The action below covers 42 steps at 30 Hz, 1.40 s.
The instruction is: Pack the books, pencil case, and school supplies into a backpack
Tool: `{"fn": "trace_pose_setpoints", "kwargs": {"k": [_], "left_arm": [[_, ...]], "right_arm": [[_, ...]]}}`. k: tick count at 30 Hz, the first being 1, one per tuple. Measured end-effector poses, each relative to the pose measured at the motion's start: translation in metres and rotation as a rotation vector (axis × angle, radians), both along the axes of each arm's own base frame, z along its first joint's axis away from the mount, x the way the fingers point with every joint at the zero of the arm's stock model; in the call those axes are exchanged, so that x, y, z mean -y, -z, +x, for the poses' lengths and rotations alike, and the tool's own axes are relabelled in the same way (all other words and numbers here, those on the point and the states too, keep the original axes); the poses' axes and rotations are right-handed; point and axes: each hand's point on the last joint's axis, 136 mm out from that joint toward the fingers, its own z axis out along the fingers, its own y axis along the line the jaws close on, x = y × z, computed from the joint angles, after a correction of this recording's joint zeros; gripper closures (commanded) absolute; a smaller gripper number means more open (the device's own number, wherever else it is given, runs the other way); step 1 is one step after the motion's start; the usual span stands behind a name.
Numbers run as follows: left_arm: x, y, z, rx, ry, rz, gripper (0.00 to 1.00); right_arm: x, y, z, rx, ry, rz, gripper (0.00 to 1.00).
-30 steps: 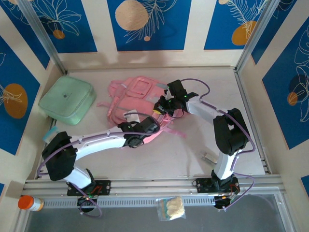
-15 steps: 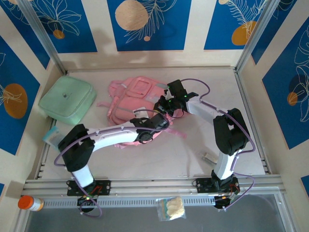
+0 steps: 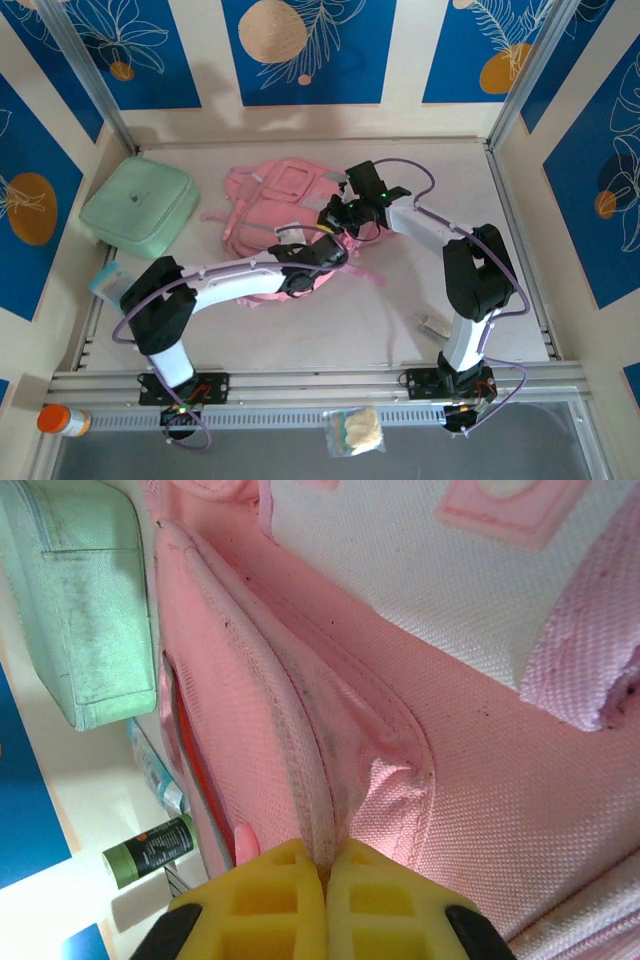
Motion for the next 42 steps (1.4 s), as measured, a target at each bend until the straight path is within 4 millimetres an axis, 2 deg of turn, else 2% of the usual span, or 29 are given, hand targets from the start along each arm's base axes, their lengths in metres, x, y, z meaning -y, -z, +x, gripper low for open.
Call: {"fn": "trace_pose_setpoints", "kwargs": {"k": [15,21,26,32,42], "left_arm": [[0.008,0.004,0.004,-0.041,0.088,-0.045,0.73],[0.013,0.003,0.007,-0.051,0.091,-0.066,0.84],[0.014,0.004,0.007,-0.060,0.098,-0.071,1.00],[0.014,0.001,0.009,-0.076,0.156,-0.063,1.00],[0.002,-0.020,0.011,-0.064,0.328,-0.121,1.00]], "right_arm": [[0.003,0.002,0.004,0.007,0.014,-0.012,1.00],[0.005,0.001,0.010,0.019,0.027,-0.011,1.00],[0.006,0.001,0.011,0.025,0.026,-0.013,1.00],[0.011,0.000,0.015,0.033,0.018,-0.010,1.00],[0.011,-0.009,0.024,-0.010,-0.053,0.046,1.00]]}}
